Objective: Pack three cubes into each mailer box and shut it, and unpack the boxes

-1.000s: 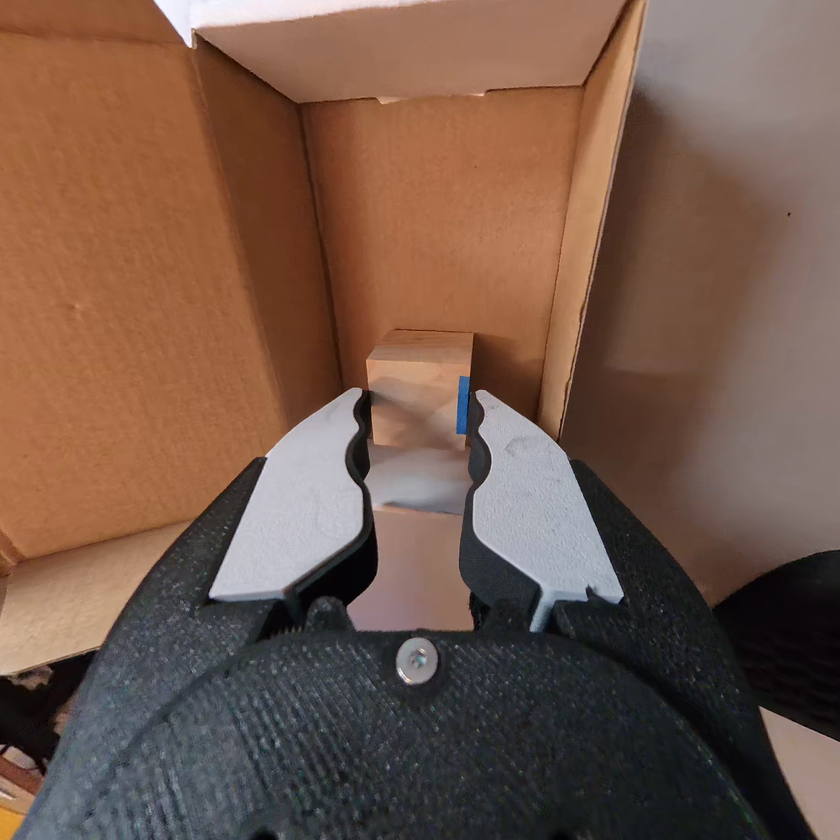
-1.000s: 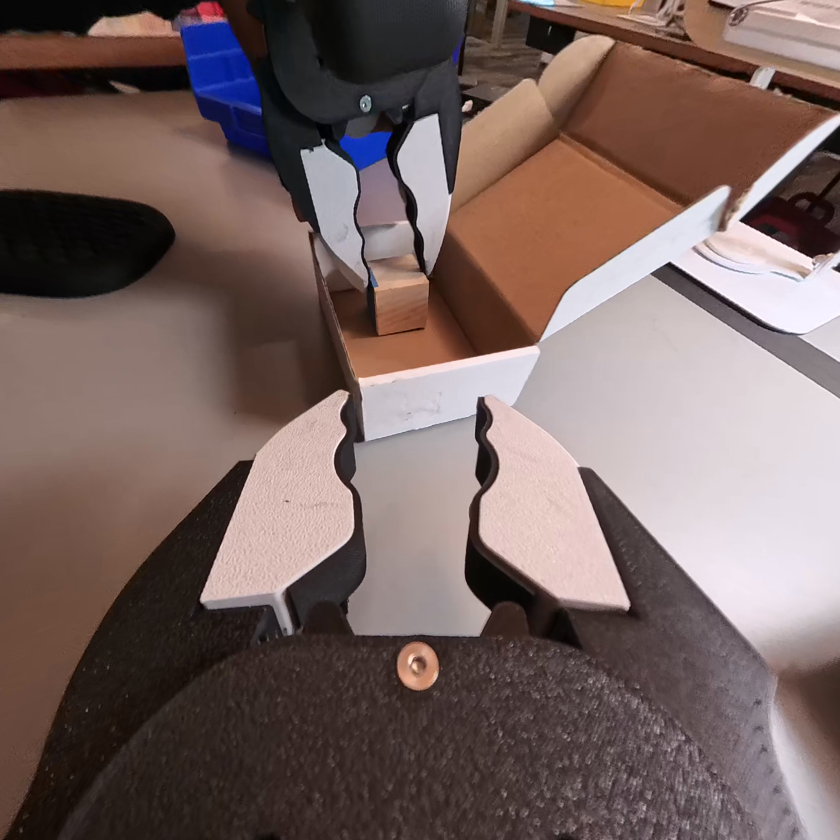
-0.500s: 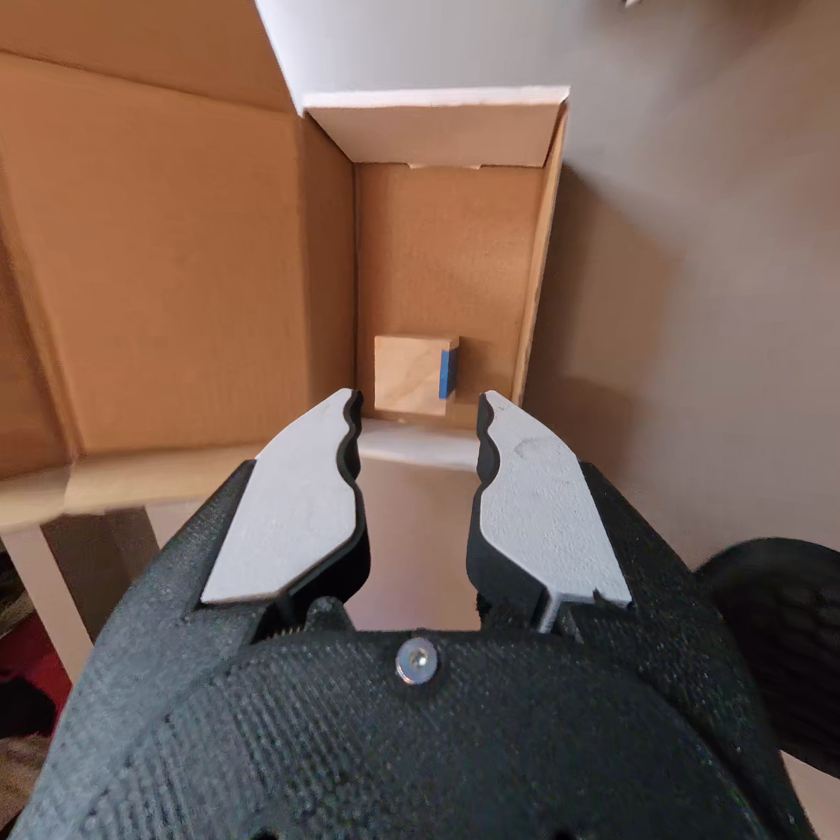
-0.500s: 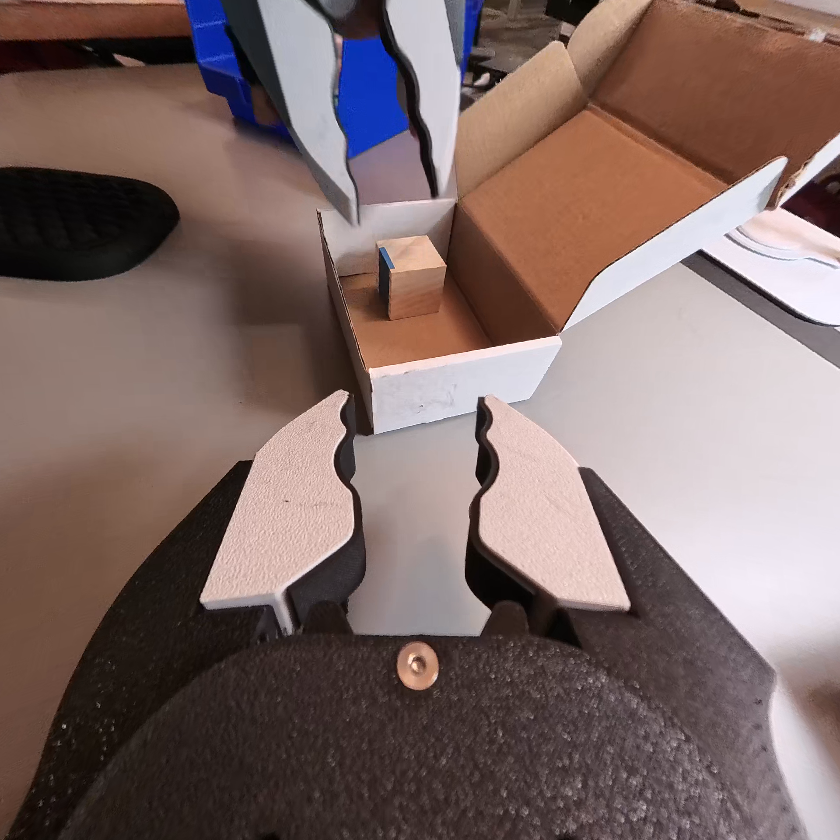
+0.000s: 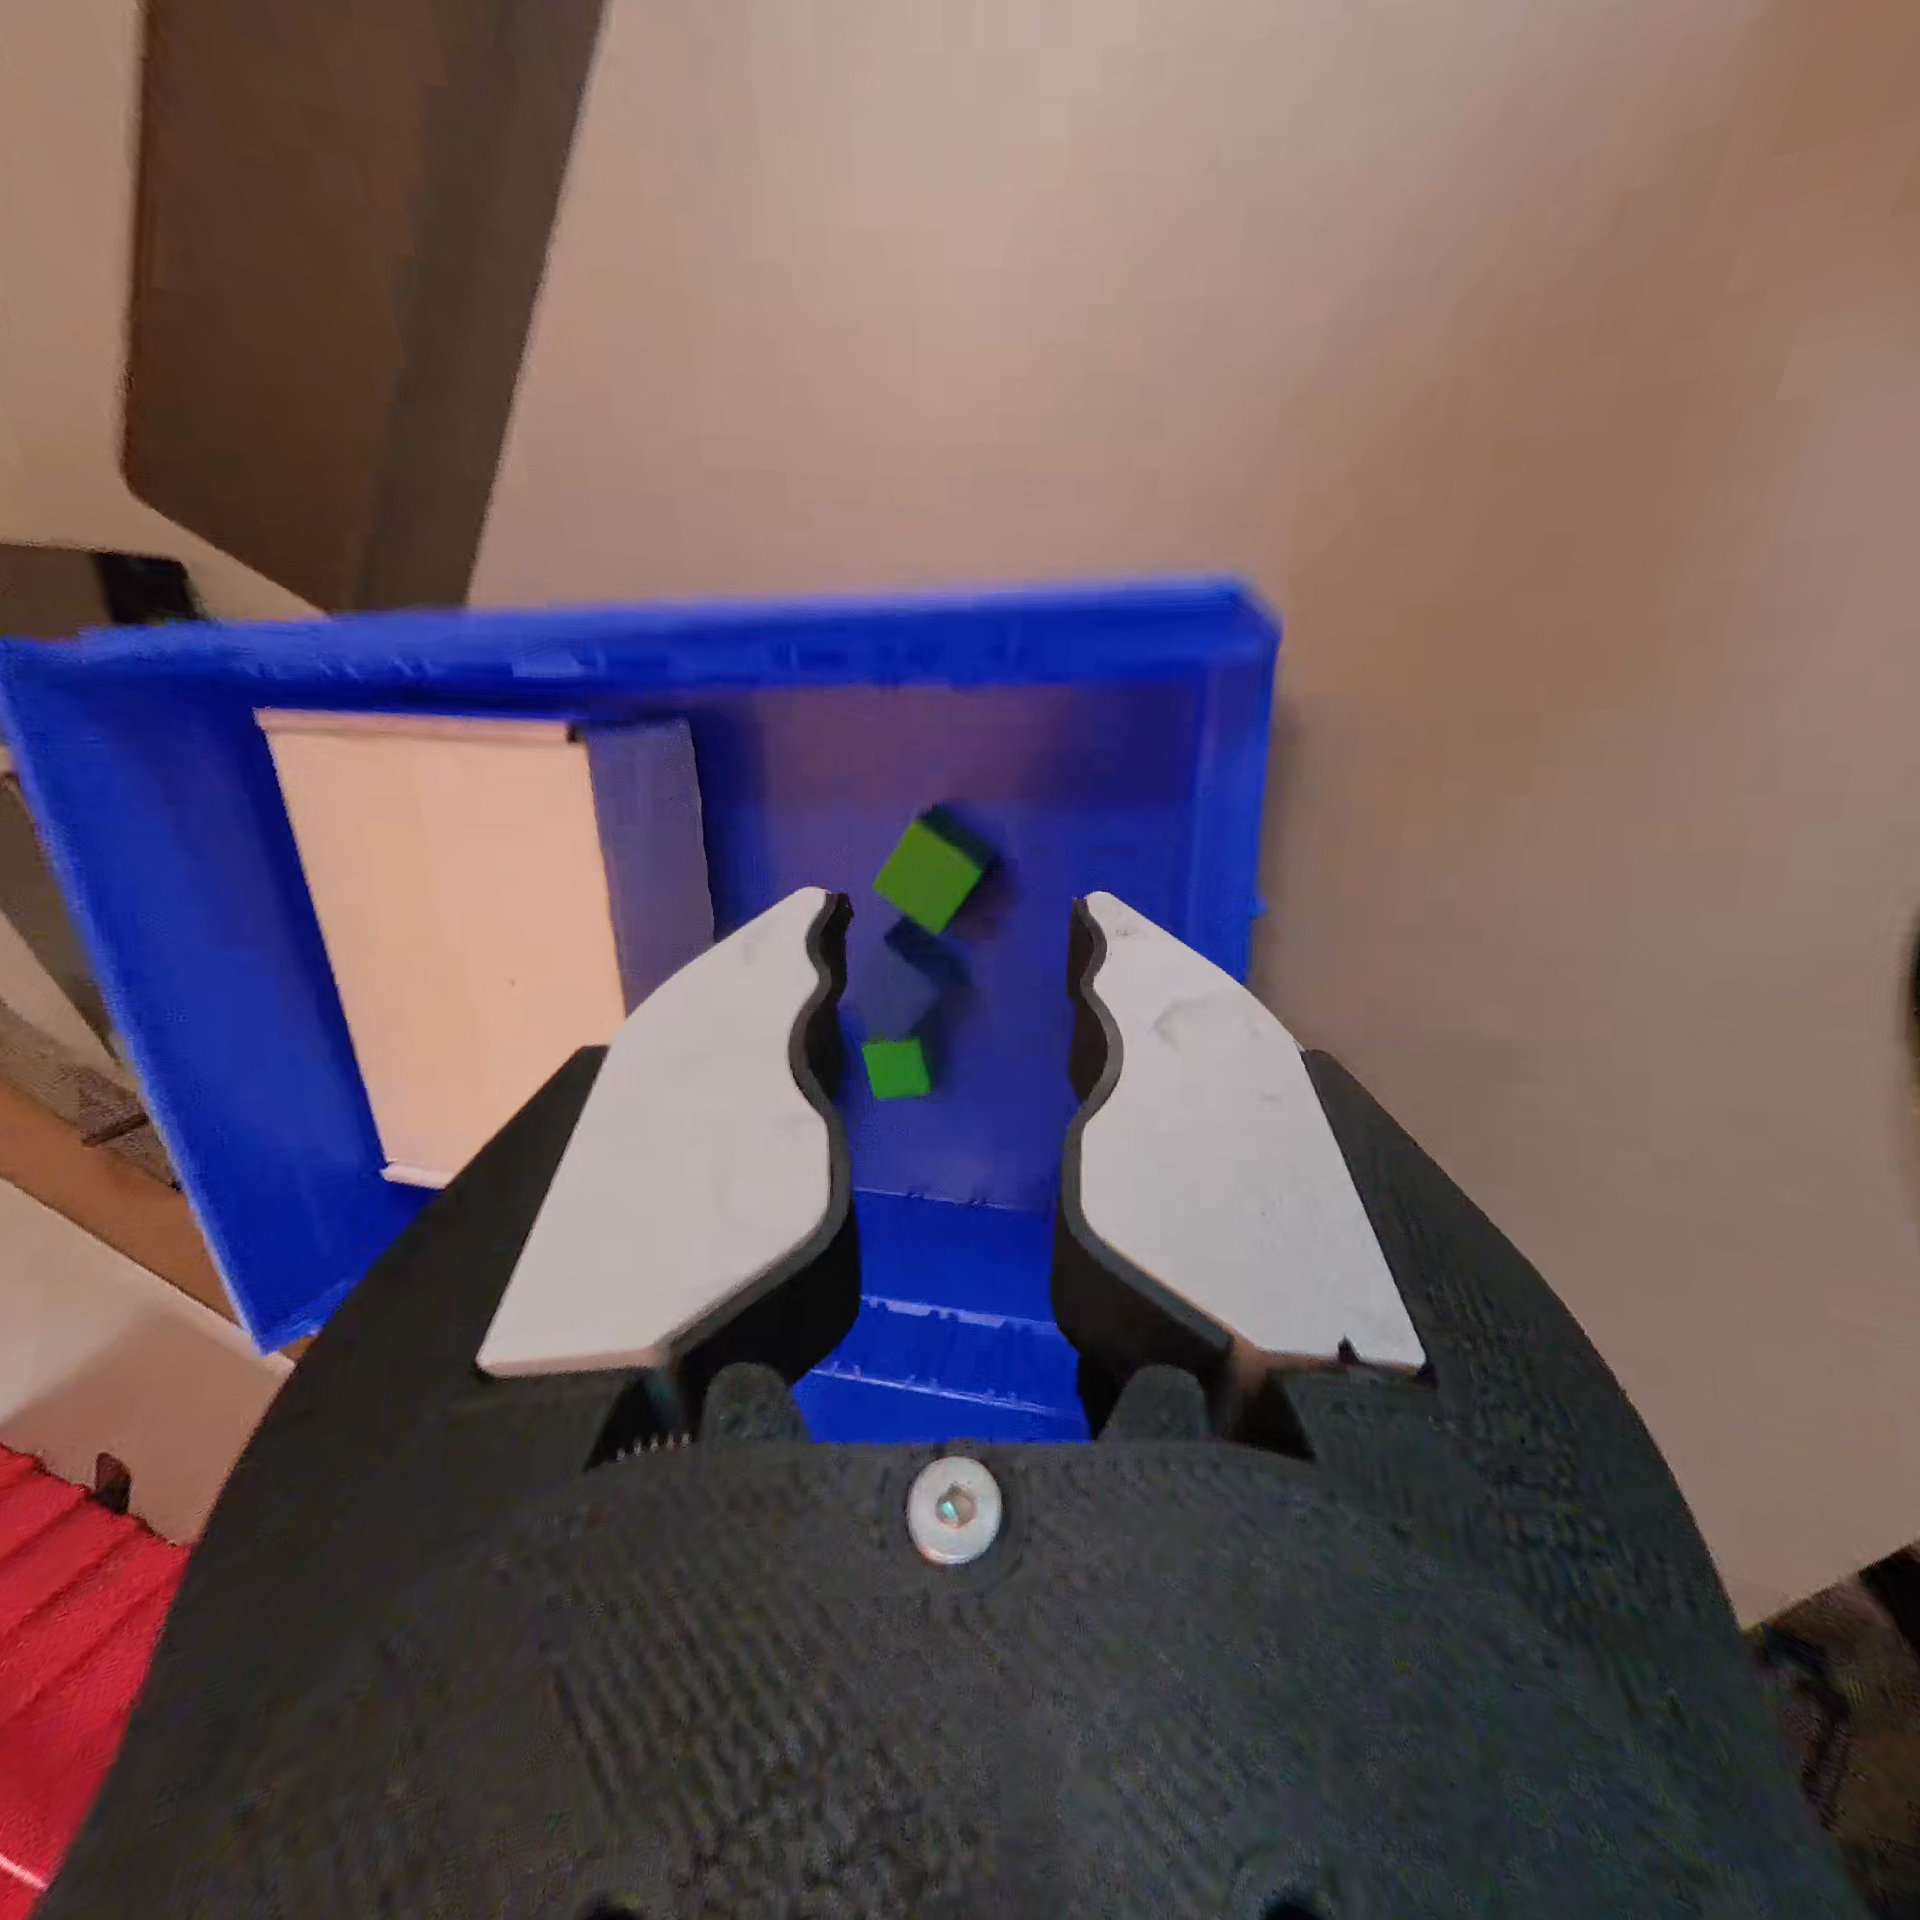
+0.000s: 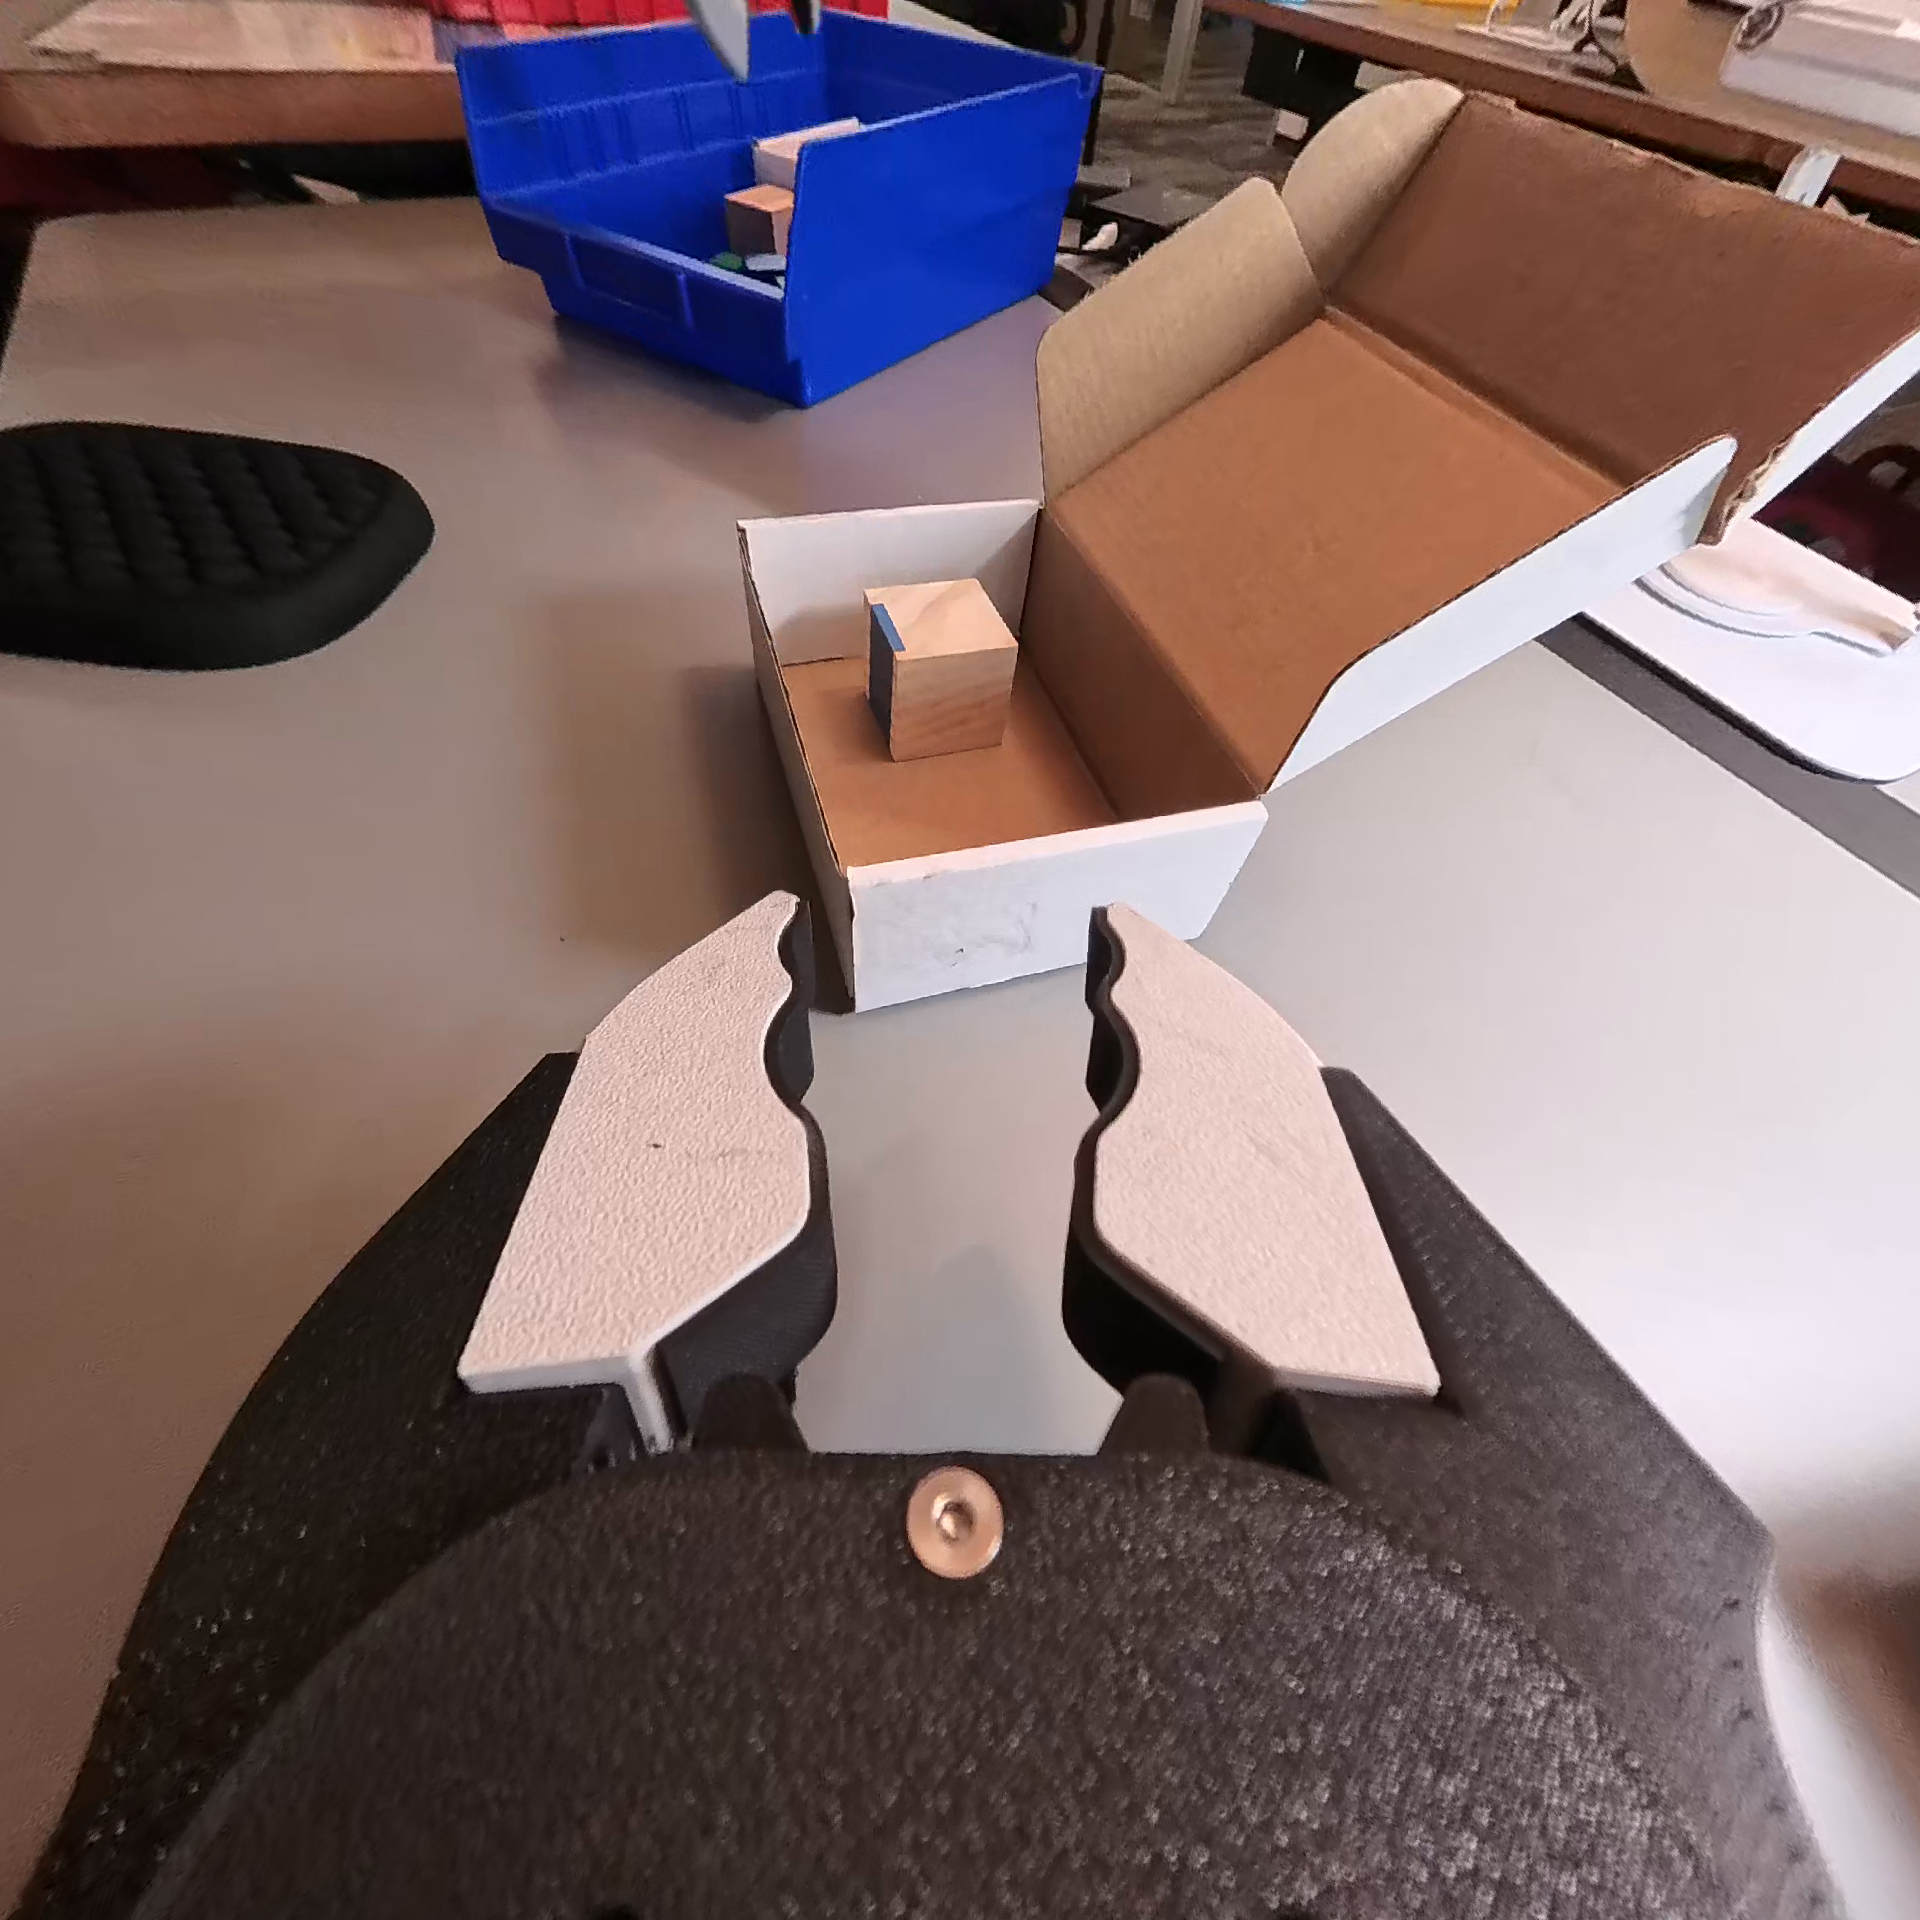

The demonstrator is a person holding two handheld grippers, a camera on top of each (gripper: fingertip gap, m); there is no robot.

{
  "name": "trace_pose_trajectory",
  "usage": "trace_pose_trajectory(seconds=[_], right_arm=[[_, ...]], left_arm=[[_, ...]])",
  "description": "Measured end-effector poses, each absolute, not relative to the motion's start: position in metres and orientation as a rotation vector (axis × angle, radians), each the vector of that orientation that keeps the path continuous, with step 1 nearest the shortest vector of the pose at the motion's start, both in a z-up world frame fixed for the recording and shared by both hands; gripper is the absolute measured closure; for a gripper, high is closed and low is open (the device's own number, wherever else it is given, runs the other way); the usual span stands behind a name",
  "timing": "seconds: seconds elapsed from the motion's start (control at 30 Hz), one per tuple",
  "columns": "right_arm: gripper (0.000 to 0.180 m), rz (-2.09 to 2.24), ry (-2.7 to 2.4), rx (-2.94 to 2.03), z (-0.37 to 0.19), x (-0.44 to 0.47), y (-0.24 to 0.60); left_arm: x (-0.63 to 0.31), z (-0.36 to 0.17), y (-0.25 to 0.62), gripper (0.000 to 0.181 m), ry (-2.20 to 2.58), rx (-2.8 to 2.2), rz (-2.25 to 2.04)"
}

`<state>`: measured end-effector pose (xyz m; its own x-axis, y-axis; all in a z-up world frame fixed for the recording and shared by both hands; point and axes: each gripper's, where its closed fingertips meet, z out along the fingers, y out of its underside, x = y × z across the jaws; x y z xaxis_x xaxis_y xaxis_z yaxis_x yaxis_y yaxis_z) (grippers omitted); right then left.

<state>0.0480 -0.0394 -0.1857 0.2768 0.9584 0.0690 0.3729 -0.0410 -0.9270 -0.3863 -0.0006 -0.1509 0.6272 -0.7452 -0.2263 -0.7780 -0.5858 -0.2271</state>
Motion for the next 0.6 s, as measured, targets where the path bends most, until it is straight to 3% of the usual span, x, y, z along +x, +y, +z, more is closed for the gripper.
trace_pose_trajectory(seconds=[0.03,0.27,0.6], right_arm=[[0.129,0.775,-1.256,-1.593,-0.185,0.048,-0.039],[0.13,0.772,-1.23,-1.622,-0.189,0.051,-0.034],[0.131,0.778,-1.206,-1.656,-0.195,0.053,-0.025]], left_arm=[[-0.397,-0.162,-0.002,0.14,1.245,-2.559,0.162],[-0.445,-0.216,0.001,0.137,1.305,-2.691,0.228],[-0.454,-0.245,-0.01,0.134,1.549,-2.762,0.249]])
